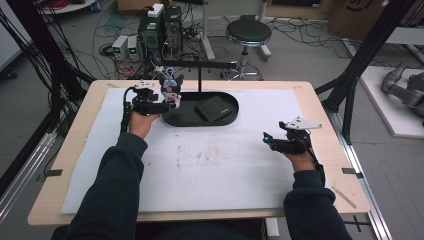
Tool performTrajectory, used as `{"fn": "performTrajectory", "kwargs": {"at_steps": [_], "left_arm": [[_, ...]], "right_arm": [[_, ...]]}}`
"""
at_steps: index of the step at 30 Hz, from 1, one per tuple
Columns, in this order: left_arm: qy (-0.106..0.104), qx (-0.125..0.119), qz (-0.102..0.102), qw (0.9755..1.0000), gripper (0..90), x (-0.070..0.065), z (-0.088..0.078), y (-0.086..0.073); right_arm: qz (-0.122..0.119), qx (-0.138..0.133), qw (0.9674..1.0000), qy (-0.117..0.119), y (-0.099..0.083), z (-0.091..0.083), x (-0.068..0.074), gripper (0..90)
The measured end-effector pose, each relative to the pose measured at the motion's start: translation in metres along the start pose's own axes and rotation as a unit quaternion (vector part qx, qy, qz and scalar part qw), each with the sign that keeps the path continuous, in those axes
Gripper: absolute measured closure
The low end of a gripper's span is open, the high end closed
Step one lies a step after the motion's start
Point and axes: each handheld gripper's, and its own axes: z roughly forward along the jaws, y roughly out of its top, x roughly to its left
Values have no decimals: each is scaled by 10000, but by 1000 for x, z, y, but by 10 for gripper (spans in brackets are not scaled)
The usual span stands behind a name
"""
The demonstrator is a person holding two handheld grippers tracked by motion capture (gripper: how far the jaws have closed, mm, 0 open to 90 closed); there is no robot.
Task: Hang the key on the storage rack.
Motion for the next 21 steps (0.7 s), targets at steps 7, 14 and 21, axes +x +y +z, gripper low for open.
{"fn": "performTrajectory", "kwargs": {"at_steps": [7, 14, 21], "left_arm": [[-284, -413, 49, 9987, 223, -1, -37, -23], [-290, -869, 240, 9955, 221, -1, -77, -52], [-320, -1102, 284, 9930, 203, -10, -97, -67]], "right_arm": [[-100, 10, 9999, 15, -1, -1, 2, 237], [-280, -10, 9996, 54, -3, -5, 1, 217], [-301, 8, 9995, 94, -6, -11, 1, 215]]}}
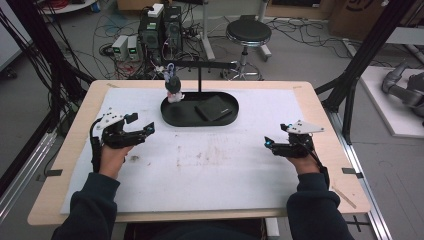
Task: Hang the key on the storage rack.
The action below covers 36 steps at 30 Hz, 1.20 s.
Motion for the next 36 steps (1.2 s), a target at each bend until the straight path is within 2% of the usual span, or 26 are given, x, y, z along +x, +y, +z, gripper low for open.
{"fn": "performTrajectory", "kwargs": {"at_steps": [3, 7, 15, 20, 30, 36], "left_arm": [[11, -56, 134, 9999, 204, -7, -3, 0], [68, -109, 207, 9997, 205, -11, -6, -2], [181, -63, 180, 9997, 206, -7, -8, -6], [182, -55, 131, 9997, 216, -6, -11, -9], [236, 89, 180, 9995, 222, -4, -10, -13], [239, 70, 154, 9996, 221, -2, -9, -14]], "right_arm": [[-14, 36, 10000, -16, -1, -1, 0, 214], [-47, 71, 10000, -26, 0, -1, 2, 215], [-79, 163, 9998, -51, -1, 0, 4, 215], [-37, 174, 9998, -73, -1, -1, 4, 215], [-79, 233, 9997, -74, -2, 0, 4, 215], [-70, 232, 9997, -78, -2, 1, 3, 215]]}}
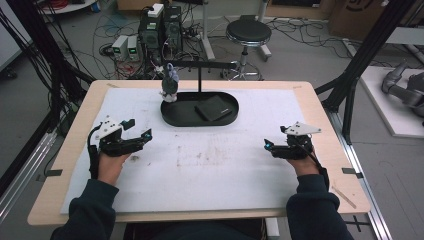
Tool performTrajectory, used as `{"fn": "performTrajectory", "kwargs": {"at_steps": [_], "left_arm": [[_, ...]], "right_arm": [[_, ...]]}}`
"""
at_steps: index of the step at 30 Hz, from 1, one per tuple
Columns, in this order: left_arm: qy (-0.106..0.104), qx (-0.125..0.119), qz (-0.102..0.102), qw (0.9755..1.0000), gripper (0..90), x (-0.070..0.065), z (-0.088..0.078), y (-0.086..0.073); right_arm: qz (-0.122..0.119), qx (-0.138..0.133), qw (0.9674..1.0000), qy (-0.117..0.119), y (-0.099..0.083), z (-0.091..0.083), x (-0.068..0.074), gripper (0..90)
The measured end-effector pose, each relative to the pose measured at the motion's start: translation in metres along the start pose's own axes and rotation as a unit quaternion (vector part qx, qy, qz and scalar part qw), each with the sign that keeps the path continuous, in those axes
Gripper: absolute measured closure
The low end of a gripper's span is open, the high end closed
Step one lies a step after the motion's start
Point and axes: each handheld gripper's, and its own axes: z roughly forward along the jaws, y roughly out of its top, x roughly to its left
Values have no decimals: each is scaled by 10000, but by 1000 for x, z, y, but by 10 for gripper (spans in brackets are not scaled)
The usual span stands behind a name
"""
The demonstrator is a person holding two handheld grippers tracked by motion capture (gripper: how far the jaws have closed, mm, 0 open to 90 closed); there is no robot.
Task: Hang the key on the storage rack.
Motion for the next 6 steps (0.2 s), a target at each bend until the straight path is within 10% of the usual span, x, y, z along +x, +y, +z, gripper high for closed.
{"fn": "performTrajectory", "kwargs": {"at_steps": [6], "left_arm": [[16, 21, -25, 10000, 221, 0, 0, 0]], "right_arm": [[26, -29, 10000, -6, 0, 0, -2, 215]]}}
